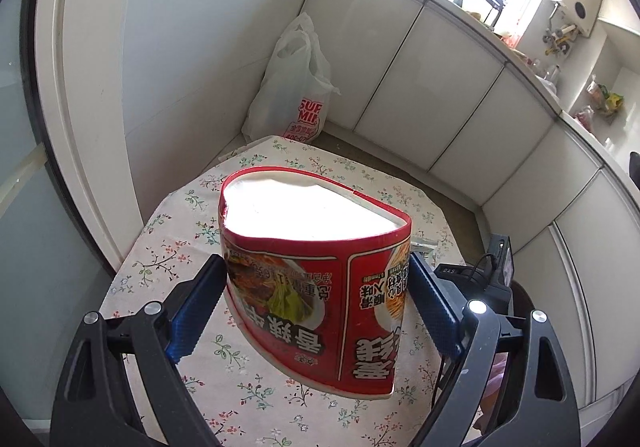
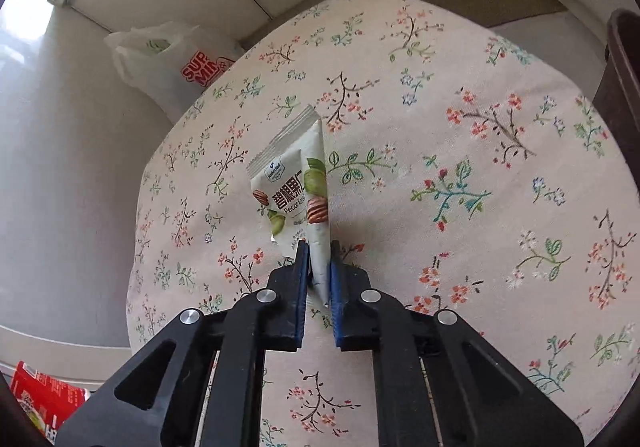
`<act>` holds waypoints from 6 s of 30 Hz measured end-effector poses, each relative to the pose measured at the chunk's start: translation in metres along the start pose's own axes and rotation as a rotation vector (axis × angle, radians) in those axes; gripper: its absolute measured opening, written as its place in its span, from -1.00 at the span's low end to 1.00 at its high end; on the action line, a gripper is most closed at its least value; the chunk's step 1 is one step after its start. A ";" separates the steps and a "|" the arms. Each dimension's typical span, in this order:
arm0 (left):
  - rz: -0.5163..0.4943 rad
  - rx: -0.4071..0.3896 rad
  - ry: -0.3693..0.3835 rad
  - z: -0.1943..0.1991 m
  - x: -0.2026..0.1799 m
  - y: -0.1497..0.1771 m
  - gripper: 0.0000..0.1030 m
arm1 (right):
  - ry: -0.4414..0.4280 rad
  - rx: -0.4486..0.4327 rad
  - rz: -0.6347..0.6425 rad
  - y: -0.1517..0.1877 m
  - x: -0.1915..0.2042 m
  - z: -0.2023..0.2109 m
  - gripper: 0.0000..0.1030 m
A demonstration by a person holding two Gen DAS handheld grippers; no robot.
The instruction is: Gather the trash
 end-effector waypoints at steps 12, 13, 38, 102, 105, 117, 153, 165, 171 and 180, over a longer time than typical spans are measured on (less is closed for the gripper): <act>-0.024 0.004 0.073 -0.004 -0.035 0.009 0.69 | 0.187 -0.295 0.141 -0.043 -0.037 0.142 -0.86; -0.028 0.008 0.078 -0.005 -0.040 0.010 0.69 | 0.224 -0.325 0.151 -0.047 -0.046 0.156 -0.86; -0.218 0.125 0.346 -0.066 -0.292 0.072 0.70 | 0.723 -0.653 0.016 -0.036 -0.201 0.388 0.86; -0.380 -0.245 -0.025 0.092 -0.211 0.115 0.87 | 0.378 -0.764 0.402 0.170 -0.036 0.379 0.86; -0.384 -0.243 -0.022 0.092 -0.212 0.116 0.87 | 0.378 -0.760 0.399 0.169 -0.037 0.379 0.86; -0.389 -0.232 -0.024 0.091 -0.213 0.117 0.87 | 0.382 -0.748 0.403 0.168 -0.035 0.377 0.86; -0.385 -0.201 -0.026 0.083 -0.209 0.116 0.87 | 0.370 -0.717 0.397 0.168 -0.036 0.374 0.86; -0.382 -0.189 -0.024 0.079 -0.208 0.119 0.87 | 0.376 -0.711 0.397 0.170 -0.037 0.372 0.86; -0.388 -0.182 -0.020 0.078 -0.208 0.119 0.87 | 0.377 -0.709 0.395 0.169 -0.037 0.373 0.86; -0.400 -0.192 -0.023 0.079 -0.209 0.121 0.87 | 0.377 -0.706 0.393 0.169 -0.038 0.374 0.86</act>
Point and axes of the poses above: each gripper's, at about its wrist camera, not at the fingertips, and z roughly against the way its jaws point, x to its left, y to its underside, the point moved 1 cm from there along -z, roughly the way its jaws point, and after that the axes turned 6 degrees about -y, right-handed, at the moved point
